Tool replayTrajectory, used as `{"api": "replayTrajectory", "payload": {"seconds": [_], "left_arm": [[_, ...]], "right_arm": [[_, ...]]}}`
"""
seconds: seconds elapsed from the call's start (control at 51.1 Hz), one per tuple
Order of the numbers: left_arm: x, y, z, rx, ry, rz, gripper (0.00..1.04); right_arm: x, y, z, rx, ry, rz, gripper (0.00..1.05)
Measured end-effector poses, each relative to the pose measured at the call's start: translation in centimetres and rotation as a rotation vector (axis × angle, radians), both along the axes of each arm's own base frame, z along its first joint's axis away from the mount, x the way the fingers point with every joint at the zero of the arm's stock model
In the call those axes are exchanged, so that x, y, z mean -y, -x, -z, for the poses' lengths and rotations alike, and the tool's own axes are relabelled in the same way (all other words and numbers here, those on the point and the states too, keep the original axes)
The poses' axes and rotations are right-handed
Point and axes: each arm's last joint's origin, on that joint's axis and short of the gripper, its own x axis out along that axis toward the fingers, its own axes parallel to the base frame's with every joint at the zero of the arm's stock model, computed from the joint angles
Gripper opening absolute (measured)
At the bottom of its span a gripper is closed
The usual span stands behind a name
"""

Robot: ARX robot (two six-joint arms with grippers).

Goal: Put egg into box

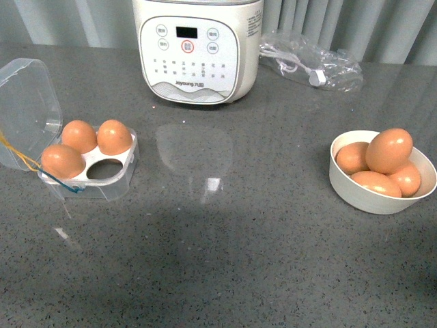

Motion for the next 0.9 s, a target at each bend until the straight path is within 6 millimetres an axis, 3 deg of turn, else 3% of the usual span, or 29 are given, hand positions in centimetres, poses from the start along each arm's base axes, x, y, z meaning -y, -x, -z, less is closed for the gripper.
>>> {"api": "replayTrajectory", "payload": {"seconds": [0.137,0.215,0.392,0.587,0.705,0.901], "left_arm": [[0.0,0.0,0.0,0.0,0.0,0.0,0.98],[0.0,0.0,0.0,0.0,0.0,0.0,0.98],[0.0,0.0,0.0,0.0,0.0,0.0,0.98],[0.0,0.0,0.0,0.0,0.0,0.0,0.98],[0.0,0.0,0.0,0.0,0.0,0.0,0.98],[0.0,0.0,0.0,0.0,0.0,0.0,0.98]], "right_arm": [[0.0,0.0,0.1,-0.01,0.009,0.012,0.97],[0.0,-0.2,0.0,-0.124,0.102,0.082,0.97],[-0.3,-2.5,-1.9,-0.318,0.216,0.033,0.97],[-0.9,-7.5,-4.8,-0.506,0.202,-0.059,0.97],[-1.5,-11.7,-5.2,-0.679,0.174,-0.117,0.97],[-2.8,-16.5,-5.6,-0.788,0.168,-0.185,0.97]]}}
